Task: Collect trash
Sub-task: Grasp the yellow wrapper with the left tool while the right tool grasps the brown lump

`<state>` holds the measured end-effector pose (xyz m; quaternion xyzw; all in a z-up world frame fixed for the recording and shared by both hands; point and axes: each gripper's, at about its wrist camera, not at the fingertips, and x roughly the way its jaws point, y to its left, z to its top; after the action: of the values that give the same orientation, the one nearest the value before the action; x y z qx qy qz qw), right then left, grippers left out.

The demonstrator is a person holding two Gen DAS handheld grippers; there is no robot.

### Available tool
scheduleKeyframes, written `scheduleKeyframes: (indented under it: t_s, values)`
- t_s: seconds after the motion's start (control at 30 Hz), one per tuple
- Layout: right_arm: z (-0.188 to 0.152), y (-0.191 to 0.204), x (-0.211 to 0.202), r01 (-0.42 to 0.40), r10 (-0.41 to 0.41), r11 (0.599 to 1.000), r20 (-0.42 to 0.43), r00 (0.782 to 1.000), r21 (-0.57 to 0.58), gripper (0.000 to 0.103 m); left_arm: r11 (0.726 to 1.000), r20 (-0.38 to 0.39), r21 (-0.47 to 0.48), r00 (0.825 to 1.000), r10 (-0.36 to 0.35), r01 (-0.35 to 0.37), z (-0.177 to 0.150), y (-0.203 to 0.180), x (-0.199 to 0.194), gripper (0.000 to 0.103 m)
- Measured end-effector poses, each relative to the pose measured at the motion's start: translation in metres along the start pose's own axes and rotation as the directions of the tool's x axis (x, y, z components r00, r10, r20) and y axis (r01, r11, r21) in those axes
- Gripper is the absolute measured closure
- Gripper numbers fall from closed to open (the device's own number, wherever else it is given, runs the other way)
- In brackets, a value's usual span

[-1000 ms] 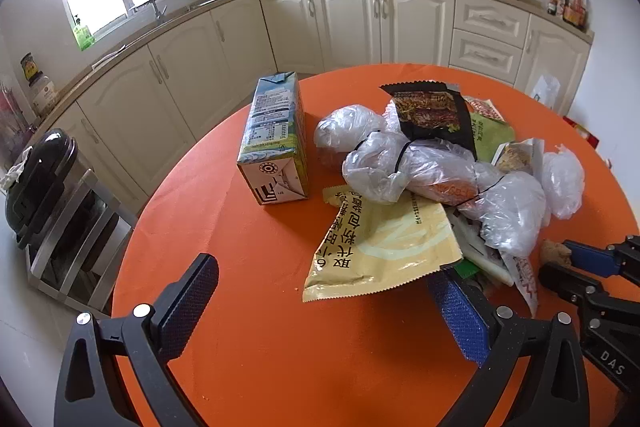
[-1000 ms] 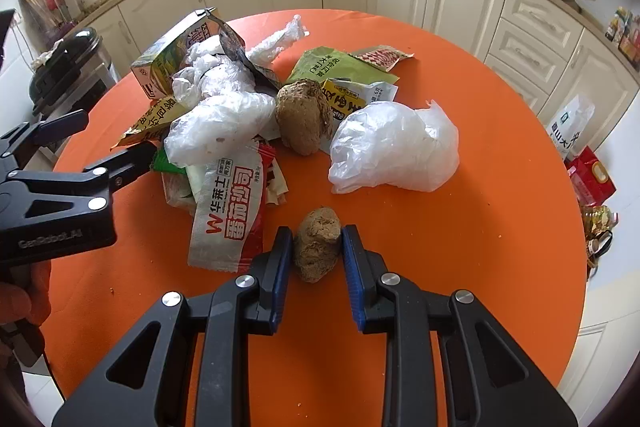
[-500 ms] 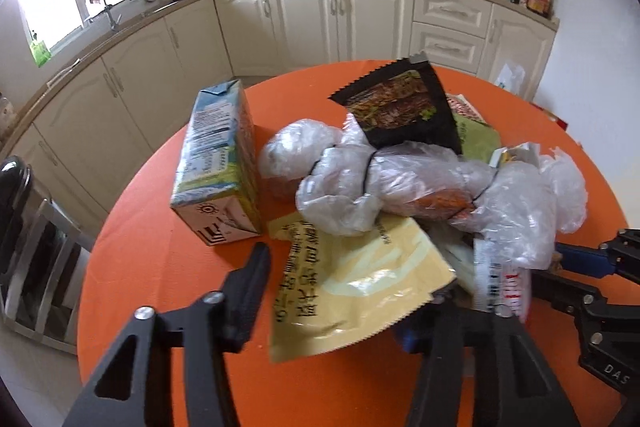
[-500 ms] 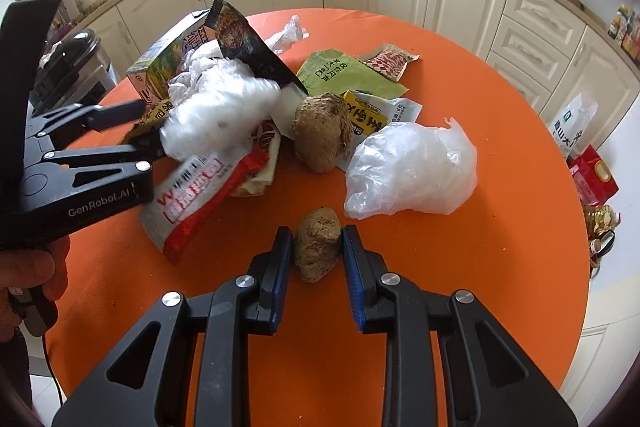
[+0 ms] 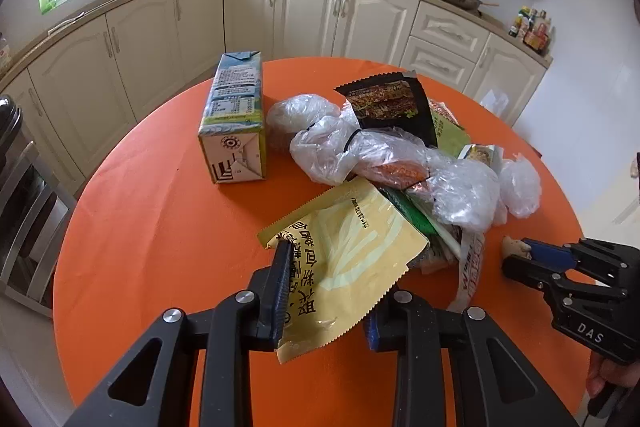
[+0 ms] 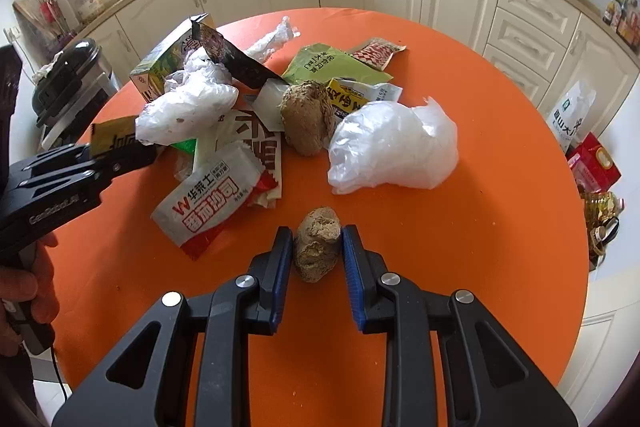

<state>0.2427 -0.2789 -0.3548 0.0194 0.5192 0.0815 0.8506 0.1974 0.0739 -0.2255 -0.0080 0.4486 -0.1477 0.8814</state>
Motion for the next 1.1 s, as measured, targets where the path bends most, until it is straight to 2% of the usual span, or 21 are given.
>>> scheduleKeyframes:
  t_s: [0.17, 0.33, 0.67, 0.9, 1.1]
  values:
    - [-0.011, -0.001, -0.014, -0.012, 0.012, 1.0, 0.018, 1.0, 0.01, 0.078, 1.0, 0.023, -0.024, 1.0, -0.008, 0.008, -0.014, 0.002, -0.046, 0.077]
    - [-0.019, 0.0, -0.037, -0.019, 0.018, 1.0, 0.057, 0.998, 0.015, 0.078, 1.0, 0.083, -0.021, 0.997, -0.011, 0.013, -0.024, -0.009, -0.086, 0.077]
    - [-0.02, 0.011, -0.103, -0.023, 0.022, 1.0, 0.19, 0.982, 0.004, 0.078, 0.999, 0.218, 0.047, 0.975, -0.03, 0.021, -0.031, -0.049, -0.156, 0.077]
    - [-0.012, -0.001, -0.165, -0.028, 0.021, 0.999, 0.323, 0.946, 0.017, 0.078, 0.994, 0.298, 0.101, 0.952, -0.067, 0.038, -0.033, -0.085, -0.196, 0.077]
    - [-0.014, -0.015, -0.21, 0.003, -0.019, 0.999, 0.413, 0.91, 0.04, 0.078, 0.986, 0.345, 0.156, 0.932, -0.112, 0.06, -0.041, -0.12, -0.22, 0.077]
